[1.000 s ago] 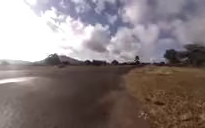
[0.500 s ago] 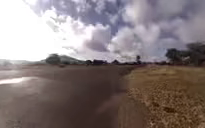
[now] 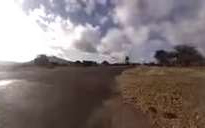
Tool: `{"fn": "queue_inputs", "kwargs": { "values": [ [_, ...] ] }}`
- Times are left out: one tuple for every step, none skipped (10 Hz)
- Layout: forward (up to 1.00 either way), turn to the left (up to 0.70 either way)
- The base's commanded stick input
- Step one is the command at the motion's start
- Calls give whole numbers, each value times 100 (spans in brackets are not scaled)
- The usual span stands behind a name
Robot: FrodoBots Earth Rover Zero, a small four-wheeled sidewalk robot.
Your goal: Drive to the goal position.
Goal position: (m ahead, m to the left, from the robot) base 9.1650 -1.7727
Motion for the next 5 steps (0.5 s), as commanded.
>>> {"fn": "queue_inputs", "kwargs": {
  "values": [
    [50, 0],
    [50, 0],
    [50, 0],
    [50, 0],
    [50, 0]
  ]
}}
